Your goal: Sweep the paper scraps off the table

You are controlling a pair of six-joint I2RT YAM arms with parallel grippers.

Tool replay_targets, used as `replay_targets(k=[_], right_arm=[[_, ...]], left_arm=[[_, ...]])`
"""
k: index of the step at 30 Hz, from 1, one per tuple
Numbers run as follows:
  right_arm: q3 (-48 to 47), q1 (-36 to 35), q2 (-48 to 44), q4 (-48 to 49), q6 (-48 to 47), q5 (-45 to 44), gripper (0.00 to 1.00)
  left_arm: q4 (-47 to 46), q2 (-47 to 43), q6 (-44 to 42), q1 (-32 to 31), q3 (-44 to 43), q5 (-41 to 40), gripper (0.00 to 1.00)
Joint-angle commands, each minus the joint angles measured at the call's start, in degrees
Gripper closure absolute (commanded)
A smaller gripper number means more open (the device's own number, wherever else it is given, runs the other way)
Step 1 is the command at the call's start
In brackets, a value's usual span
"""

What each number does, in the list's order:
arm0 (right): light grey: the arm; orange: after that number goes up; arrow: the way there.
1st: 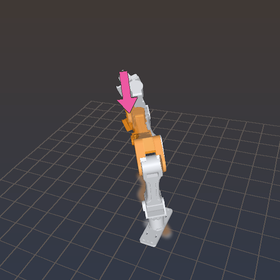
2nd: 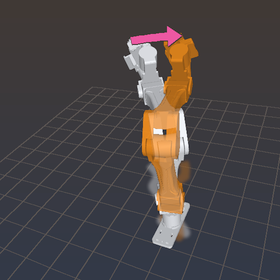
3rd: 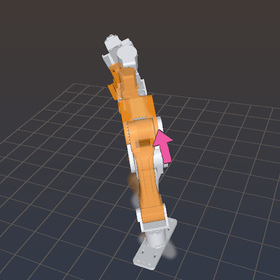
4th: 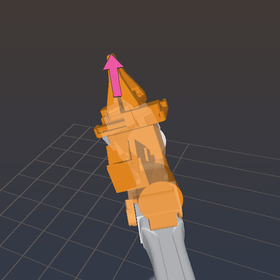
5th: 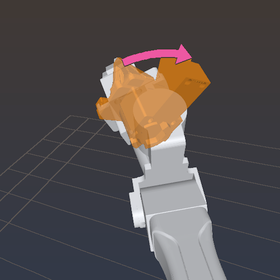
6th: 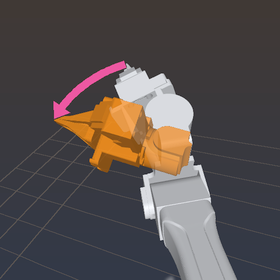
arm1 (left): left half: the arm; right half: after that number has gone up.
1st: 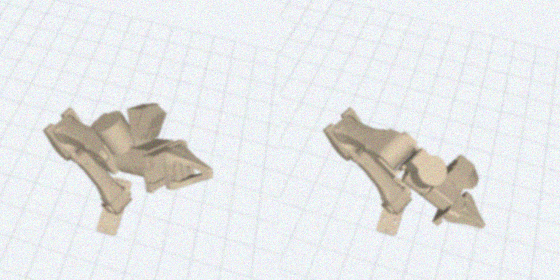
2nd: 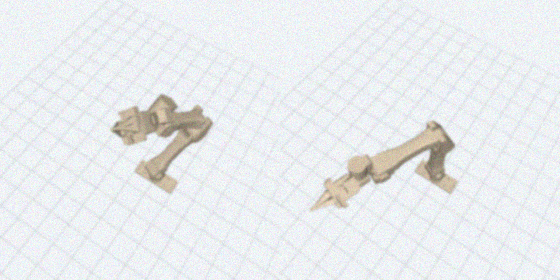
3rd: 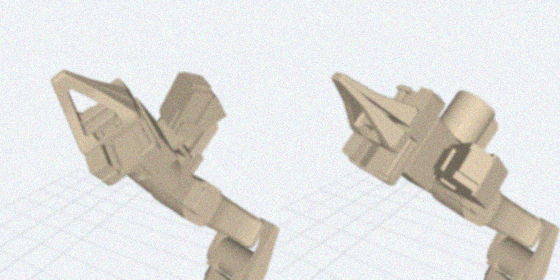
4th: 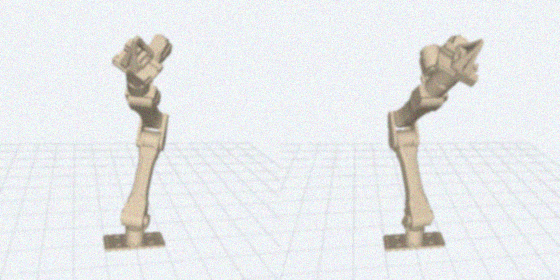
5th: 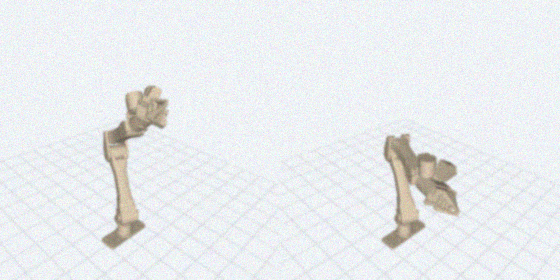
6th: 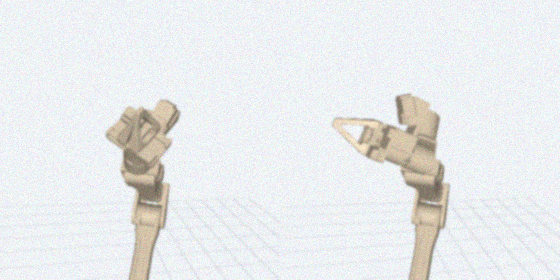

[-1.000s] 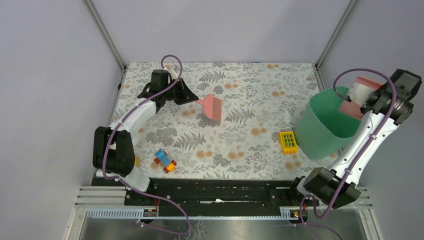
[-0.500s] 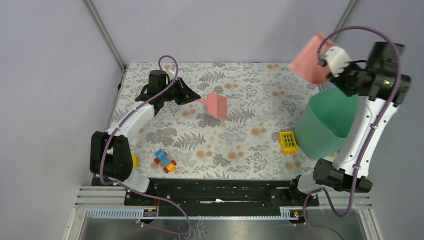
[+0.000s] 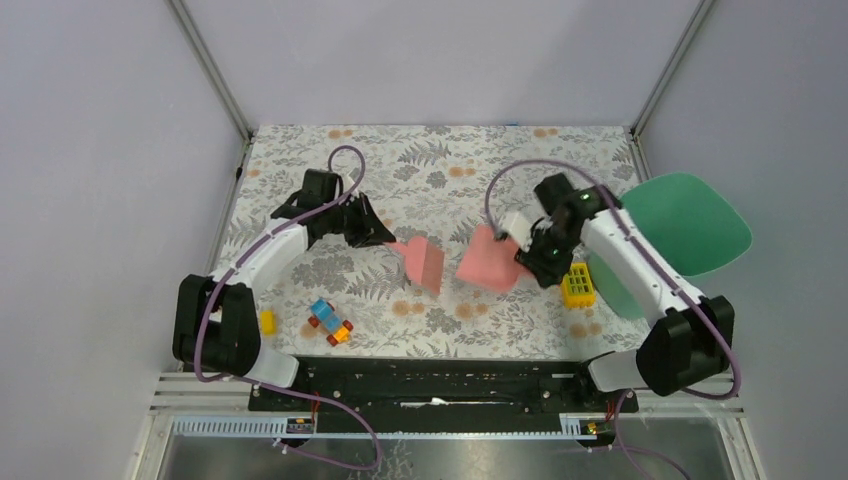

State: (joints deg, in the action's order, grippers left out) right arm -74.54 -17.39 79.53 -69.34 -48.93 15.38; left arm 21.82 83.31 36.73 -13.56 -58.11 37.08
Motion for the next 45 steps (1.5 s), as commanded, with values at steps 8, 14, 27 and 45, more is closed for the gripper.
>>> replay_targets(k=[8, 14, 27, 45], right_arm=[[17.25, -9.79, 5.57, 15.52, 8.83, -8.14, 0.91], [16.64, -10.34, 9.38, 19.15, 11.58, -4.92, 0.76], [18.43, -11.52, 7.19, 19.69, 13.47, -4.46, 0.01], [17.76, -11.50, -11.13, 48.56, 30.19, -12.59, 0.00]], left_arm=[[-0.17, 1.97, -3.58, -0.01, 5.72, 2.64, 0.90], [0.07, 4.05, -4.57, -0.22, 6.44, 1.82, 0.83], [8.21, 4.37, -10.44, -0.67, 3.26, -12.82, 0.41], [23.11, 1.71, -18.71, -18.83, -14.87, -48.46, 0.01]])
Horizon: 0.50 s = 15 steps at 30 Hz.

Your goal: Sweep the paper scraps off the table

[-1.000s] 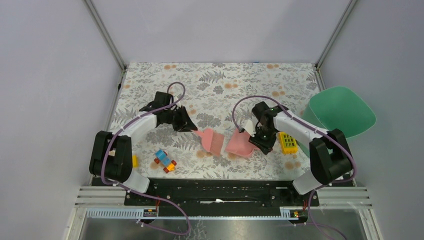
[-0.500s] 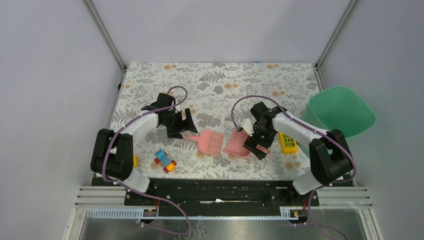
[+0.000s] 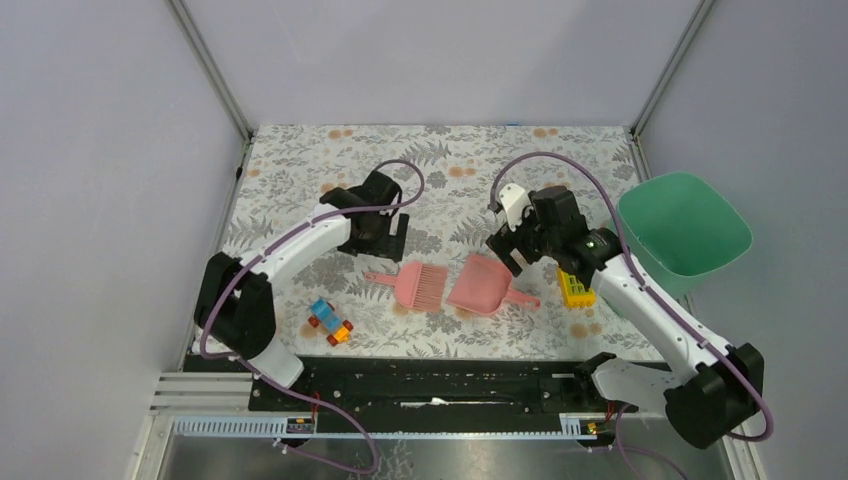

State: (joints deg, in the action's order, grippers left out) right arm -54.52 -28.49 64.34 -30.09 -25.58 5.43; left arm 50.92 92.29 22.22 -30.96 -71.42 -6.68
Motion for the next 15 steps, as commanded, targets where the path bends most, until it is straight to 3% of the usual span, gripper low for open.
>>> replay_targets(k=[1, 6, 11, 13, 15], right_arm=[[-3.99, -0.41, 5.55, 8.88, 8.49, -2.45, 0.00], [-8.70, -0.33, 9.64, 11.95, 15.71, -2.41, 0.00], [-6.71, -0.31, 11.90, 18.91, 18.44, -3.07, 0.00], [-7.00, -0.30, 13.18, 19.08, 19.52, -4.05, 0.00], [-5.95, -0.33, 13.51, 19.76, 19.60, -5.10, 0.00]], left_arm=[[-11.80, -10.54, -4.91, -1.70, 0.51, -4.38, 0.01], [-35.63, -25.32, -6.46, -0.73, 13.46, -9.31, 0.01], [-42.22, -31.12, -7.26, 2.92, 18.70, -12.67, 0.01], [-48.88, -33.17, -6.96, 3.09, 24.13, -14.49, 0.01], [-53.55, -35.09, -6.74, 3.44, 28.81, -11.08, 0.01]])
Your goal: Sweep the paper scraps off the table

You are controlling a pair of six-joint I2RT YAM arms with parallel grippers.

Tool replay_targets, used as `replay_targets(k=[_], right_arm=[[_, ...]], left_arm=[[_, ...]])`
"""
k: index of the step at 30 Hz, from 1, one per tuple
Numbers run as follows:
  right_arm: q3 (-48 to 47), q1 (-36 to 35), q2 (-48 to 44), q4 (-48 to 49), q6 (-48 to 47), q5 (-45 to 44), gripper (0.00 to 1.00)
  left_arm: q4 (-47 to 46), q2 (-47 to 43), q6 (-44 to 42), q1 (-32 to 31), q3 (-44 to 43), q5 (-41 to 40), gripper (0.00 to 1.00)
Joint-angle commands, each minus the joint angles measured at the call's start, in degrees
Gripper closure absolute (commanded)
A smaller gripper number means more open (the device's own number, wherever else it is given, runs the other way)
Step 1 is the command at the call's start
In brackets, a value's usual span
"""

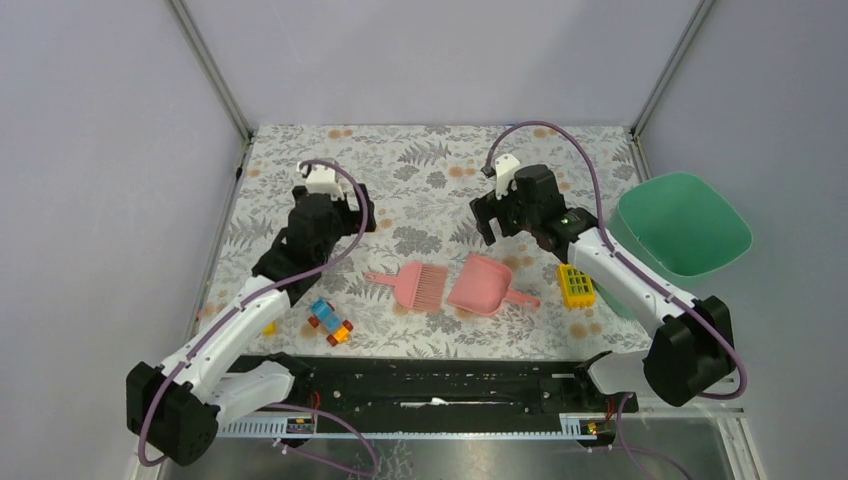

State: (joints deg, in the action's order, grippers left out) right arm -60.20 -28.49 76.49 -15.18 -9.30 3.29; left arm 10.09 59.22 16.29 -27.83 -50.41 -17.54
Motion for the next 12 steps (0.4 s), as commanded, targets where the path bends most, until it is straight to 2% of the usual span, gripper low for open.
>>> replay_targets(k=[1, 5, 9, 12], right_arm=[[0.76, -0.28, 1.01, 5.85, 2.97, -4.50, 0.00], [2.72, -0.34, -2.25, 7.50, 2.27, -3.85, 0.00], [3.89, -0.31, -5.59, 8.79, 1.71, -2.50, 0.00], [5.34, -0.32, -6.27, 9.95, 1.44, -2.45, 0.00]], left_arm=[[-12.13, -2.09, -0.90, 0.31, 7.84, 1.52, 0.01], [-4.46, 3.19, -0.52, 0.25, 3.60, 2.04, 0.01], [-4.38, 6.52, -0.86, 0.24, 2.61, 5.90, 0.01], [-4.42, 7.09, -1.13, 0.27, 2.43, 5.93, 0.01]])
